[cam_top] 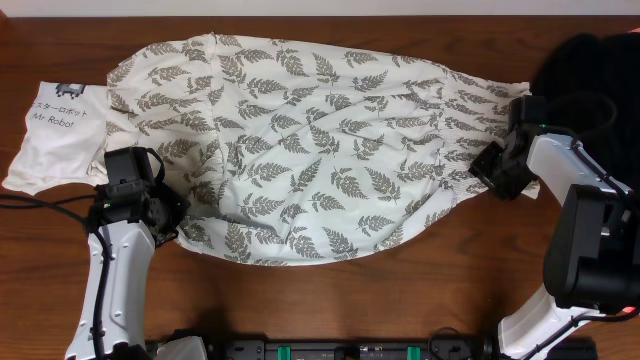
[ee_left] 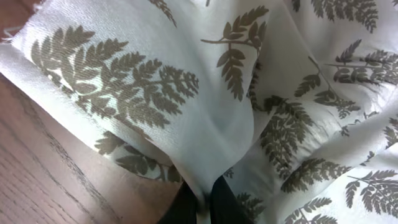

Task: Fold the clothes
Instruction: 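Move the right gripper down to the garment's right end and grasp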

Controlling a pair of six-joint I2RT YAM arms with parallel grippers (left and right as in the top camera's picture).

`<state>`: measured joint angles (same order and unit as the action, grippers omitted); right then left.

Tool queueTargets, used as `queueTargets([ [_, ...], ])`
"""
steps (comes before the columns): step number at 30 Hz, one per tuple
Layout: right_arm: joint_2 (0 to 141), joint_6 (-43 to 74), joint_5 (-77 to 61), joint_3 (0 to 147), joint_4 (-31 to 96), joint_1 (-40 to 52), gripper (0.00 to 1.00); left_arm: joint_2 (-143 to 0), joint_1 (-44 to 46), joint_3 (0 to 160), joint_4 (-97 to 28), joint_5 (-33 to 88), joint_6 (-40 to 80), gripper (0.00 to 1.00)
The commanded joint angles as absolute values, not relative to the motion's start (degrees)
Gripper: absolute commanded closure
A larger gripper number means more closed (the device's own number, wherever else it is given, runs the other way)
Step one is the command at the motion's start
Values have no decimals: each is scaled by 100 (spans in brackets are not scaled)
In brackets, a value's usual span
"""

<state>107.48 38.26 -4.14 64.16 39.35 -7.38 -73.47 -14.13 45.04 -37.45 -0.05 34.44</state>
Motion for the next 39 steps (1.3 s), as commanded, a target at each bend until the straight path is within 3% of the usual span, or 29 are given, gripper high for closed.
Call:
queueTargets([
  [1,10801,3636,-451,6276,3909,-744,71,-7369,-1404,4602,-3776,-113,3363,94],
  [3,10798,3505,-451,6278,3962,-744,83,-7367,-1404,4602,-3802,-113,3363,94],
  [8,10589,3218,-427,6294,4237,-744,99,-7367,-1406,4670,-4036,-115,3361,94],
  [17,9605,2965,884,6296,4521,-751,99,-7367,-1406,5061,-4414,-561,3341,94],
  [39,9592,2930,919,6294,3743,-764,99,-7669,-1406,5443,-4493,-740,3343,94],
])
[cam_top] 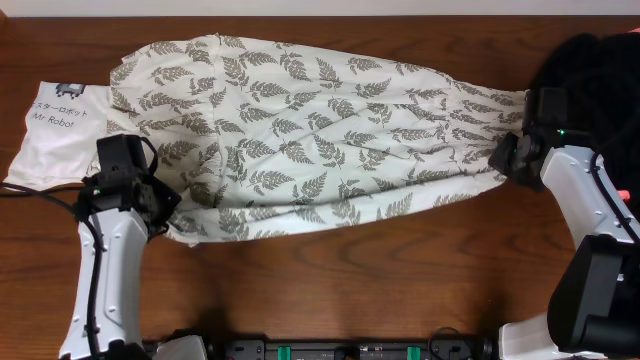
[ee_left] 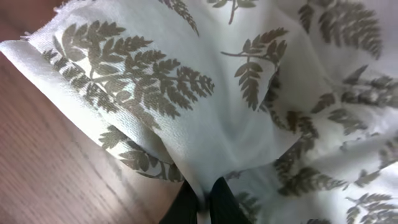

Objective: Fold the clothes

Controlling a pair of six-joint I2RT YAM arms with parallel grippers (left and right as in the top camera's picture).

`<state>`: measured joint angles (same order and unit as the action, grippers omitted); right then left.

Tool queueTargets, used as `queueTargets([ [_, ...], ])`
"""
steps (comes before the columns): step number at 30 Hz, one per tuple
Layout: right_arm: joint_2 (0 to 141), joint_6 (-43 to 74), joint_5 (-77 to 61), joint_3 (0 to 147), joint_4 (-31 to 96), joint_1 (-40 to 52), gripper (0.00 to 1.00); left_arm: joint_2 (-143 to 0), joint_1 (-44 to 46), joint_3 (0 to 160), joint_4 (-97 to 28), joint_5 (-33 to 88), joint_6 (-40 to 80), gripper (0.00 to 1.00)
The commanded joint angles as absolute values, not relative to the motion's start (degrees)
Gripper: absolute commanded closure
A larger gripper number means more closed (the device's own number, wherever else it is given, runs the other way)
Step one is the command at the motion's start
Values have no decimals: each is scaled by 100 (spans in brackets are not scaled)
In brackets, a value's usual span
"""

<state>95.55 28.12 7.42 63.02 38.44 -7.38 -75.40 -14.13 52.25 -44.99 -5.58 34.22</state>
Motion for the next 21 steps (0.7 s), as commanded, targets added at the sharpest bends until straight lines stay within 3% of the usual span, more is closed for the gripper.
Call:
queueTargets([
  [1,9592,2969,921,6294,3693,-764,99,-7717,-1406,5459,-4469,-738,3343,94],
  [21,10383,3017,703,6294,2351,-749,99,-8101,-1406,5463,-3476,-740,3339,94],
])
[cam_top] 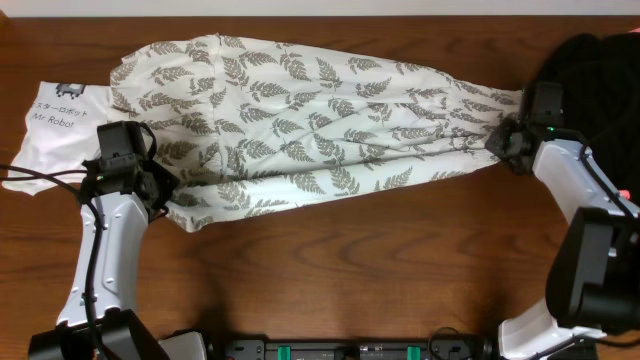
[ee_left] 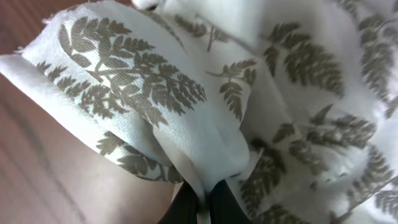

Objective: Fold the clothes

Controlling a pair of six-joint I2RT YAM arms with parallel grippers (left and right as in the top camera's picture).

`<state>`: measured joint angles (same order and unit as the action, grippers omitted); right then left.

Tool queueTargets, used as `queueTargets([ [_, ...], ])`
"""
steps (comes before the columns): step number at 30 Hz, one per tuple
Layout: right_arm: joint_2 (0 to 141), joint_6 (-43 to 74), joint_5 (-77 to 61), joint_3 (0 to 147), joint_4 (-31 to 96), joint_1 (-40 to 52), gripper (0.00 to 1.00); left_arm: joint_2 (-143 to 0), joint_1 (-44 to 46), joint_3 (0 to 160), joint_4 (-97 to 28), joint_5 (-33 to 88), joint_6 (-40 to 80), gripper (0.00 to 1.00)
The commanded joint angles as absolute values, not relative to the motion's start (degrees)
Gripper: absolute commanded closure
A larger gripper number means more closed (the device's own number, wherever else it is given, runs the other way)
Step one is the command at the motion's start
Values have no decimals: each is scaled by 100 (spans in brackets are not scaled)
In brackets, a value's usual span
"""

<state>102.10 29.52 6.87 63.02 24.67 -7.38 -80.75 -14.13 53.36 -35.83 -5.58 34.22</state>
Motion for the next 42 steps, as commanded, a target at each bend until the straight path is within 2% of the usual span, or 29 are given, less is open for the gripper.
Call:
queueTargets([
  [1,10418,3017,703,6294,2309,-744,99,-8101,-1406,5463,-3415,-740,3332,94],
  [6,10508,3017,707,6294,2086,-742,98,-8101,-1406,5463,-3009,-825,3317,94],
  [10,10508,3015,707,6294,1898,-744,92,-8101,-1406,5463,-2790,-823,3319,93],
  [12,10508,3017,676,6294,1848,-742,86,-8101,-1406,5463,-2788,-823,3319,93],
  [16,10508,3017,552,6294,1706,-742,56,-8101,-1406,5463,-2794,-823,3319,93],
  [19,10508,3017,550,6294,1542,-742,47,-8101,-1404,5463,-2794,-821,3319,93],
  [37,10508,2993,-307,6294,392,-744,25,-8101,-1404,5463,-2821,-819,3319,93],
  [42,10506,2362,-504,6294,276,-749,22,-8101,-1404,5463,-2818,-819,3321,93],
])
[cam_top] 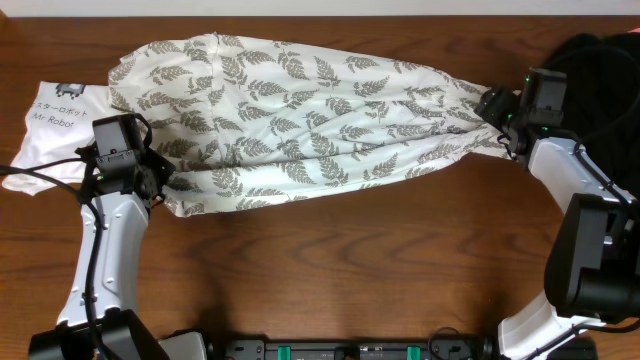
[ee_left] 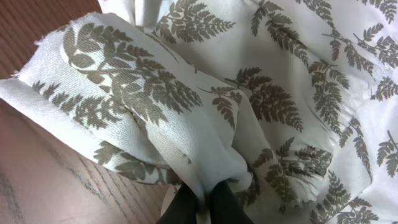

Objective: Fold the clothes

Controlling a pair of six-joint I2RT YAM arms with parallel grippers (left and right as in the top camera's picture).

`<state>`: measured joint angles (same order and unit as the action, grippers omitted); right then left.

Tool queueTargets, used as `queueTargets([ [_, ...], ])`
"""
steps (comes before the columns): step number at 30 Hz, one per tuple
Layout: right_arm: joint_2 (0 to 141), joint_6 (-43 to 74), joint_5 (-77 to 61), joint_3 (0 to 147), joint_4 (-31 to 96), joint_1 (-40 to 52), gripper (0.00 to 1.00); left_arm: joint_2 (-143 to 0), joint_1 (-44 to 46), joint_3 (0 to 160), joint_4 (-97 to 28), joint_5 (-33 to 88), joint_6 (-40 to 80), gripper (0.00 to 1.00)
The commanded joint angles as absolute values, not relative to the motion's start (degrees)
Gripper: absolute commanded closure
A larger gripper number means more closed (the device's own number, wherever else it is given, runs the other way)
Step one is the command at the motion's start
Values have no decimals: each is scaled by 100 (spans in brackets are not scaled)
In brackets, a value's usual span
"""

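A white garment with a grey fern print (cam_top: pixel 300 110) lies stretched across the wooden table, its near half lifted and drawn back over the far half. My left gripper (cam_top: pixel 160 183) is shut on the garment's near left edge; in the left wrist view the fingertips (ee_left: pixel 202 202) pinch a bunched fold of the fern cloth (ee_left: pixel 205 112). My right gripper (cam_top: pixel 497 104) is at the garment's right end, where the cloth gathers into it; its fingers are hidden by cloth and arm.
A white T-shirt printed "Mr Robot" (cam_top: pixel 55 125) lies at the far left, partly under the fern garment. A black pile of clothing (cam_top: pixel 595 70) sits at the far right corner. Bare wood (cam_top: pixel 350 270) spans the near half of the table.
Both grippers have moved farther from me with the cloth. The near edge of the garment now lies higher up the table and the folded shape is narrower.
The garment lay spread wide, each gripper holding a near corner. Then the near edge had been drawn back at both ends, the visible shape shrinking each time. Now the near half lies mostly over the far half.
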<state>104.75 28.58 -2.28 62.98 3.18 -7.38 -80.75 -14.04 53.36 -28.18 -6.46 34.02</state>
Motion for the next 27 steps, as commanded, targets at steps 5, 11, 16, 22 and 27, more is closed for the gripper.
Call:
queueTargets([
  [5,10278,1068,-1409,6355,298,-755,23,-8101,-1404,5463,-2818,-819,3319,93],
  [11,9915,419,-1485,6729,1253,-746,21,-8101,-1404,5463,-2821,-819,3319,93],
  [16,9835,414,-1573,6969,2211,-749,20,-8101,-1404,5463,-2818,-819,3319,93],
  [22,9837,419,-1535,7065,3138,-749,21,-8101,-1404,5463,-2825,-819,3319,93],
  [27,9843,419,-1299,7065,3673,-742,33,-8101,-1404,5463,-2823,-819,3319,93],
])
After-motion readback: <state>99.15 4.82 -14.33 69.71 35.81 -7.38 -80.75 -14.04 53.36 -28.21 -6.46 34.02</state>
